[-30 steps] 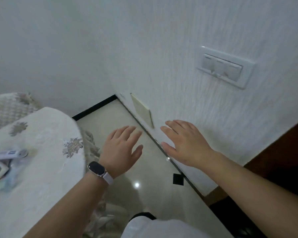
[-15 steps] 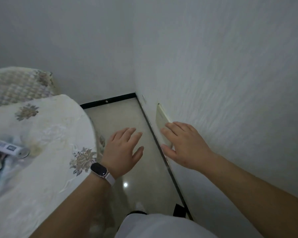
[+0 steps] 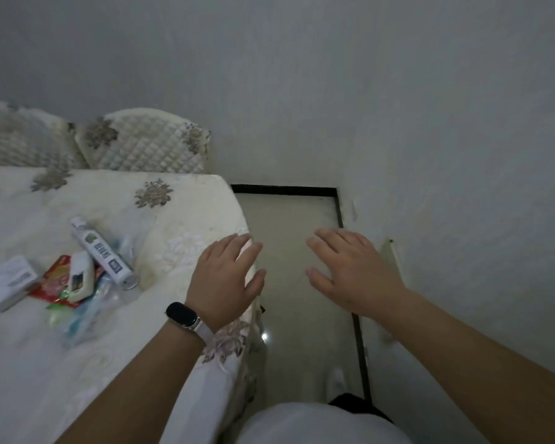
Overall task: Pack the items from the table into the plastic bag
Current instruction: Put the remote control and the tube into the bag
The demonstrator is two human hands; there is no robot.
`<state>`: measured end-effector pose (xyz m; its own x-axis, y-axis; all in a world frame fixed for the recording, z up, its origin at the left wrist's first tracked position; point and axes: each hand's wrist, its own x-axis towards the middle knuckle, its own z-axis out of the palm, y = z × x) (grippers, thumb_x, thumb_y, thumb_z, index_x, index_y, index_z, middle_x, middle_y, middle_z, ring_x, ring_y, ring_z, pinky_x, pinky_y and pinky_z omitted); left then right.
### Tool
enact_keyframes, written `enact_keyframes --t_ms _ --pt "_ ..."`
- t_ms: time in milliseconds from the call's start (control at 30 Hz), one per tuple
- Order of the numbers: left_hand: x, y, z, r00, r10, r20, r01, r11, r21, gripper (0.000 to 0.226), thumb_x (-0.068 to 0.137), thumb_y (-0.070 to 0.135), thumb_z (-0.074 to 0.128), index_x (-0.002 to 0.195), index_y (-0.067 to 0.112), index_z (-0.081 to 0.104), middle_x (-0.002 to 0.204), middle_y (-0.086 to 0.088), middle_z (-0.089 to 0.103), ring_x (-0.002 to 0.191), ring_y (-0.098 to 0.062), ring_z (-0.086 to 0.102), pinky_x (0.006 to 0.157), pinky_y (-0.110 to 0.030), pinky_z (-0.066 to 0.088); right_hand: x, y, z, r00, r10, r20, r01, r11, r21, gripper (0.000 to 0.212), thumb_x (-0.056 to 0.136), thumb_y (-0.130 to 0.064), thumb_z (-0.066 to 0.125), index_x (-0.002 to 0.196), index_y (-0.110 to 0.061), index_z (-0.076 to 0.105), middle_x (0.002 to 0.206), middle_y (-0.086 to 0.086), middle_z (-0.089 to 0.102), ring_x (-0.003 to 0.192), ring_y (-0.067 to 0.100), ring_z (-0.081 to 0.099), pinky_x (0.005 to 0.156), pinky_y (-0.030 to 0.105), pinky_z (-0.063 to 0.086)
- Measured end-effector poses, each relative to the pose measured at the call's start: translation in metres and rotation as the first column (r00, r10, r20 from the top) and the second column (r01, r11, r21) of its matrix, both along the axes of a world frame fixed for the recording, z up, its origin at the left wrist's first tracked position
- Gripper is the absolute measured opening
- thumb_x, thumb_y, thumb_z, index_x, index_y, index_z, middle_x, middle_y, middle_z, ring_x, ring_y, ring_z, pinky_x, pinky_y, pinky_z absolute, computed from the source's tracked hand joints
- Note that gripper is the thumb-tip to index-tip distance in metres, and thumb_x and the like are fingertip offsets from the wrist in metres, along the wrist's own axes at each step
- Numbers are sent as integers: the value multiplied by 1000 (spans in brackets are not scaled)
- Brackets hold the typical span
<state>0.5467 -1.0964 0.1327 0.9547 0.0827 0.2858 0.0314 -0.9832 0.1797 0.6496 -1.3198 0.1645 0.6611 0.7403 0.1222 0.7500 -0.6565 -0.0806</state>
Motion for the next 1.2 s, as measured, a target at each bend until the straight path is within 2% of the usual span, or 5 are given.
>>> enact_keyframes --t_ms 333,667,933,1033,1200 --pt "21 70 -21 902 418 -112 -418 908 25 49 88 44 48 125 16 62 129 -10 62 119 -33 56 98 -47 47 105 122 -35 923 370 -101 -366 929 59 54 90 -52 42 128 -18 59 130 6 60 116 27 56 97 41 44" --pt "39 103 3 572 803 -166 -810 585 41 50 87 47 45 125 18 62 126 -8 62 114 -29 58 94 -45 49 191 236 -46 695 695 -186 -683 718 131 54 88 -52 44 125 -18 63 128 4 62 116 26 57 95 41 46" --pt "-17 117 0 297 933 -204 -951 308 25 52 85 47 46 124 17 63 125 -10 63 114 -31 58 90 -45 51 154 318 -56 487 808 -331 -807 561 184 60 91 -54 38 136 -17 52 140 7 51 126 28 47 99 42 44" --pt "-36 131 -14 215 952 -217 -976 207 -60 54 85 49 44 125 16 63 128 -7 62 117 -29 55 94 -43 48 126 342 -63 437 767 -470 -789 578 208 56 96 -49 46 143 -19 44 147 1 42 128 22 43 103 33 35" --pt "-59 179 -38 172 955 -243 -964 113 -240 52 87 44 48 131 17 57 133 -4 57 121 -25 50 96 -39 44 81 386 -67 448 594 -669 -645 733 219 54 95 -42 54 143 -21 42 145 -4 43 124 14 48 101 27 37"
